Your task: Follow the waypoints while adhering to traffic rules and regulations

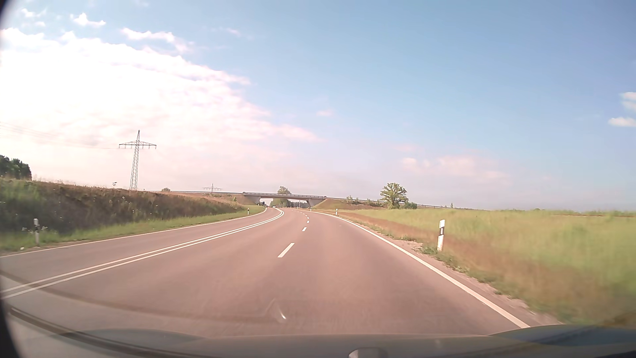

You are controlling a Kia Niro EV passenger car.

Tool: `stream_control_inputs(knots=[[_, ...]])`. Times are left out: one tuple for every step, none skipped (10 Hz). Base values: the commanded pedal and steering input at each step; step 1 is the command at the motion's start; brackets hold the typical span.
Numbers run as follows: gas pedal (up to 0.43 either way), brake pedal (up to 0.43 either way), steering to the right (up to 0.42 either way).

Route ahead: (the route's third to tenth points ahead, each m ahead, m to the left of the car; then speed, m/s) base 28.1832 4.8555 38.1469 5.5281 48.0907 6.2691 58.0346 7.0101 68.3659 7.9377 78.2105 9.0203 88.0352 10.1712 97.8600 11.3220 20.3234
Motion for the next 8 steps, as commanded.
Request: stream_control_inputs(knots=[[0.26, 0.0, -0.01], [0.26, 0.0, -0.01], [0.26, 0.0, -0.01], [0.26, 0.0, -0.009], [0.26, 0.0, -0.009], [0.26, 0.0, -0.009], [0.26, 0.0, -0.009], [0.26, 0.0, -0.009]])
